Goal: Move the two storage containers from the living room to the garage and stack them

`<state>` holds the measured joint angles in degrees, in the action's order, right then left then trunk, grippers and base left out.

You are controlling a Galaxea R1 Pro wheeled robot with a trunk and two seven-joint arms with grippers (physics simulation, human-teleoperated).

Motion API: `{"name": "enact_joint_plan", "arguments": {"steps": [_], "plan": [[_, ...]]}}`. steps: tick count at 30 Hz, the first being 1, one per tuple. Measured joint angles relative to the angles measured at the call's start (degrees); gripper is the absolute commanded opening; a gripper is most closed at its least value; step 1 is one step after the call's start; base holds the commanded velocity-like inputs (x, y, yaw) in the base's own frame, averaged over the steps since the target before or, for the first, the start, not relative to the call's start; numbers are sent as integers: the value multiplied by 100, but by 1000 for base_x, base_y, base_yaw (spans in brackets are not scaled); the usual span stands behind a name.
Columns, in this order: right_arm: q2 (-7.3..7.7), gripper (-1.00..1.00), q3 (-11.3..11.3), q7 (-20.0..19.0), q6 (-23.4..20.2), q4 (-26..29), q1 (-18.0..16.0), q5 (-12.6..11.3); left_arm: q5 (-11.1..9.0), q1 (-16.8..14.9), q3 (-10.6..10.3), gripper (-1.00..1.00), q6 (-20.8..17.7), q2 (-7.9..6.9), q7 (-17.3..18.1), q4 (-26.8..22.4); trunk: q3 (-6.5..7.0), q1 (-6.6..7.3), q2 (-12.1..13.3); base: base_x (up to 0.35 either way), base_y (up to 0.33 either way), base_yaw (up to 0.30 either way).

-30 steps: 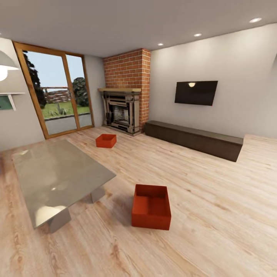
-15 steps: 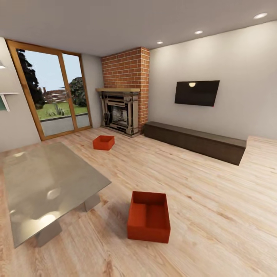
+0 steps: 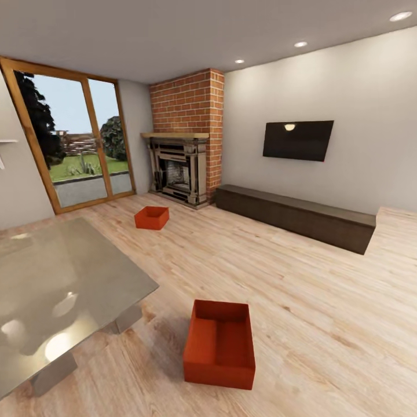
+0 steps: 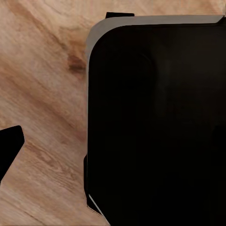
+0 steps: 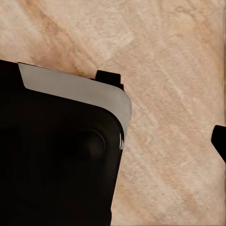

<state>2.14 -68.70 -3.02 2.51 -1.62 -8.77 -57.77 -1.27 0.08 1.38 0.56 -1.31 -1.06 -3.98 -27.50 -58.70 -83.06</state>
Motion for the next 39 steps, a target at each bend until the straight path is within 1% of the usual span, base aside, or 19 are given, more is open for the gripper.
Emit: {"name": "enact_joint_plan", "arguments": {"steps": [9,18,22,39], "plan": [[0,100,0,0,0,0,0,0,2,0,0,100,0,-1,0,0,0,0,0,296,-89,0],[0,100,0,0,-1,1,0,0,7,0,1,100,0,4,-1,0,0,-3,1,38,-7,0],[0,100,0,-1,-1,1,1,0,7,0,1,100,0,2,-1,0,0,-1,0,157,0,0],[0,100,0,-1,-1,1,-1,0,3,0,1,100,0,1,-1,0,0,0,0,307,0,0]]}}
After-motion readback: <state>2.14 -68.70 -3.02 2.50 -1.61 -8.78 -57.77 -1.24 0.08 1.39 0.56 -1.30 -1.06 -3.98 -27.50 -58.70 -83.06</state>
